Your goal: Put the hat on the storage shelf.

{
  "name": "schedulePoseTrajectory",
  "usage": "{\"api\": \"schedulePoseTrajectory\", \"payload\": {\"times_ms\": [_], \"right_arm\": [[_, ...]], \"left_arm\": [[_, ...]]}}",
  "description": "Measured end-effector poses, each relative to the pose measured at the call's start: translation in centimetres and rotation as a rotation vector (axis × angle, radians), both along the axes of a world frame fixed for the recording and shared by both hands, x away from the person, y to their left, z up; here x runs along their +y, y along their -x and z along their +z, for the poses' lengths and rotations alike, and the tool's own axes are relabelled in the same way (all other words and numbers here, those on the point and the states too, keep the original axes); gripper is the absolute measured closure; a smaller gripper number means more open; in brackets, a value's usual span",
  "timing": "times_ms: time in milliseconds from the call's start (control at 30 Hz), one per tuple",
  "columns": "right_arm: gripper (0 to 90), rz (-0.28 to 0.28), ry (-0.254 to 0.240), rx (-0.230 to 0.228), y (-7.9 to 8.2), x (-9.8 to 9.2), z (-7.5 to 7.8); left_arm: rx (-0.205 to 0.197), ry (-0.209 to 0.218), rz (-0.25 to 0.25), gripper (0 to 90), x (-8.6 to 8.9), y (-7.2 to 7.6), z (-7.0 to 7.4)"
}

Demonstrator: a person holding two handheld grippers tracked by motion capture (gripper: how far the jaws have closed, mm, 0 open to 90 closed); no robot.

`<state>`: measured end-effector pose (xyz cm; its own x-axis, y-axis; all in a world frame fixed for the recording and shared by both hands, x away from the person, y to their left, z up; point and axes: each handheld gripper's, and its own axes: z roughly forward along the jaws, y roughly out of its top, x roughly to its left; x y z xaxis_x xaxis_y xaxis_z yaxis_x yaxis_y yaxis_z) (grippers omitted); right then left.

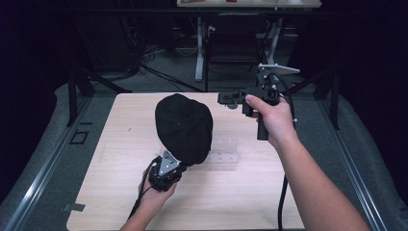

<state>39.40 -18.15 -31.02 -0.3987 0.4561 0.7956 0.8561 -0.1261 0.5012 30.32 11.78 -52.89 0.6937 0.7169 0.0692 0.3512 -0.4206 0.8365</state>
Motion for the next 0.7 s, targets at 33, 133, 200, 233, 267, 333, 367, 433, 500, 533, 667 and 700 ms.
{"api": "schedulePoseTrajectory", "payload": {"times_ms": [33, 133, 200, 233, 267, 333, 367, 433, 500, 533, 667, 700], "right_arm": [[81.0, -0.004, 0.003, -0.006, 0.1, -0.3, 0.0], [80.9, -0.009, 0.007, -0.013, 0.2, -0.6, 0.0], [80.7, -0.016, 0.009, -0.019, 0.3, -0.8, 0.0], [80.3, -0.020, 0.010, -0.022, 0.5, -1.1, 0.0], [80.3, -0.020, 0.010, -0.022, 0.5, -1.1, 0.0], [80.1, -0.023, 0.025, -0.028, 0.6, -1.4, -0.1], [79.2, -0.031, 0.026, -0.030, 0.8, -1.7, -0.2], [78.8, -0.033, 0.024, -0.033, 0.9, -1.9, -0.3], [78.4, -0.045, 0.032, -0.033, 1.3, -2.5, -0.4], [78.4, -0.045, 0.032, -0.033, 1.3, -2.5, -0.4], [78.3, -0.055, 0.039, -0.035, 1.7, -3.2, -0.6], [78.3, -0.057, 0.042, -0.036, 2.0, -3.5, -0.7]], "left_arm": [[0.005, -0.004, 0.000, 85.2, 0.0, -0.1, -0.2], [0.016, 0.020, 0.009, 85.1, 0.3, -0.2, -0.5], [0.022, 0.031, 0.010, 85.0, 0.5, -0.2, -0.6], [0.026, 0.040, 0.013, 84.8, 0.5, -0.3, -0.6], [0.026, 0.043, 0.014, 84.8, 0.6, -0.3, -0.7], [0.031, 0.046, 0.018, 84.1, 0.7, -0.3, -0.7], [0.032, 0.050, 0.025, 83.8, 0.9, -0.3, -0.8], [0.036, 0.054, 0.030, 83.5, 1.0, -0.3, -0.9], [0.044, 0.077, 0.032, 82.9, 1.3, -0.3, -1.1], [0.044, 0.077, 0.032, 82.9, 1.3, -0.3, -1.1], [0.054, 0.083, 0.036, 81.5, 1.5, -0.2, -1.2], [0.055, 0.080, 0.038, 80.7, 1.7, -0.1, -1.2]]}}
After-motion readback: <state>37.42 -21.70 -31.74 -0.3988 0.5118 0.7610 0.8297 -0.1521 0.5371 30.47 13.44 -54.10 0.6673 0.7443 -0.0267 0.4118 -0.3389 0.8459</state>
